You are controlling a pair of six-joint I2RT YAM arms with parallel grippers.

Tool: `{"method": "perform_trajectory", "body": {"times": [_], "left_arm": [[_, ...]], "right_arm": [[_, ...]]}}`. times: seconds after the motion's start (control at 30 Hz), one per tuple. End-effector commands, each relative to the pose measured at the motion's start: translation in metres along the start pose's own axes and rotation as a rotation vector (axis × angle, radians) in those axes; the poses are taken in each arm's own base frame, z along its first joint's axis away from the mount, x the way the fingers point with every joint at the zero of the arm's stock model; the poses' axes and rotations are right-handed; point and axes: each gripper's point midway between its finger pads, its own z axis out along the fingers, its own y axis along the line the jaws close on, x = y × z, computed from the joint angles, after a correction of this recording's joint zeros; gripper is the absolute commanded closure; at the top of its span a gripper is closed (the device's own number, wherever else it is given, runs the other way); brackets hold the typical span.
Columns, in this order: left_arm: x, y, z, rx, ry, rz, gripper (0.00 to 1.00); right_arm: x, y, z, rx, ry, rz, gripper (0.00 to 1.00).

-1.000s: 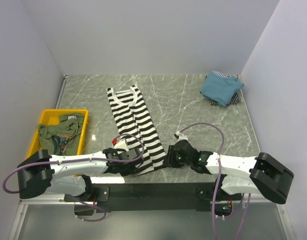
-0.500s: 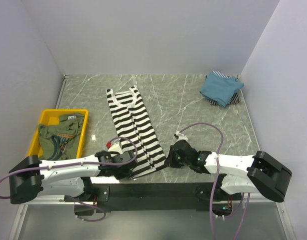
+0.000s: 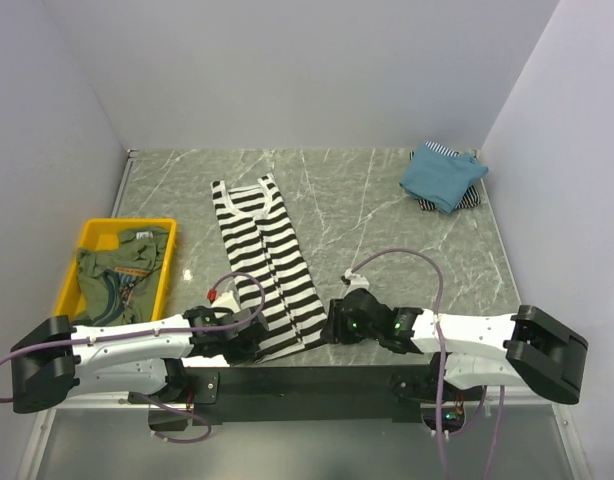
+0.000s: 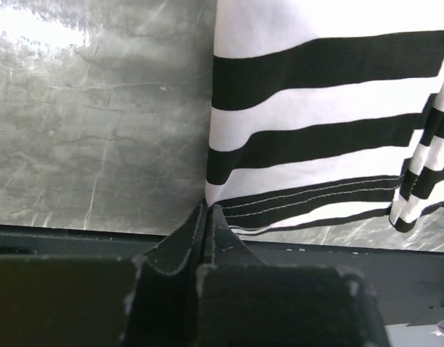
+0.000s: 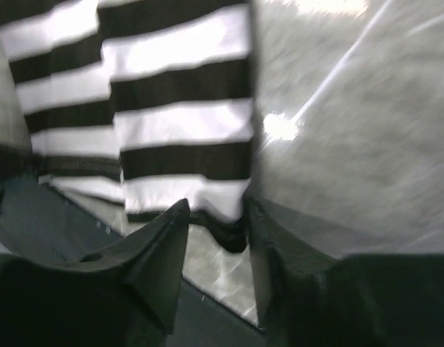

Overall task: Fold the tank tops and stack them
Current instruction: Fold the tank top

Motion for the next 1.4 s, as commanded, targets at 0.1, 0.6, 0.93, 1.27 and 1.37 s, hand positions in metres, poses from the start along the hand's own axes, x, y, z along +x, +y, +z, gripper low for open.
{"method": "perform_trajectory", "body": {"times": [0.1, 0.6, 0.93, 1.27, 1.37], "left_arm": [[0.005, 0.003, -0.001, 0.009, 0.022, 0.020, 0.99], [0.007, 0.011, -0.003, 0.026, 0.035, 0.005, 0.99], [0.012, 0.013, -0.005, 0.050, 0.063, 0.036, 0.99], [-0.004, -0.011, -0.039, 0.176, 0.013, 0.074, 0.76], [-0.015, -0.024, -0.058, 0.224, -0.027, 0.088, 0.72]], "right_arm": [[0.015, 0.012, -0.007, -0.001, 0.016, -0.048, 0.47], [0.039, 0.008, 0.013, 0.083, 0.082, -0.088, 0.44], [0.028, -0.009, -0.018, 0.068, -0.017, -0.004, 0.37], [0.020, -0.016, -0.022, 0.082, -0.071, 0.044, 0.35], [0.016, -0.013, -0.022, 0.079, -0.079, 0.042, 0.35]]}}
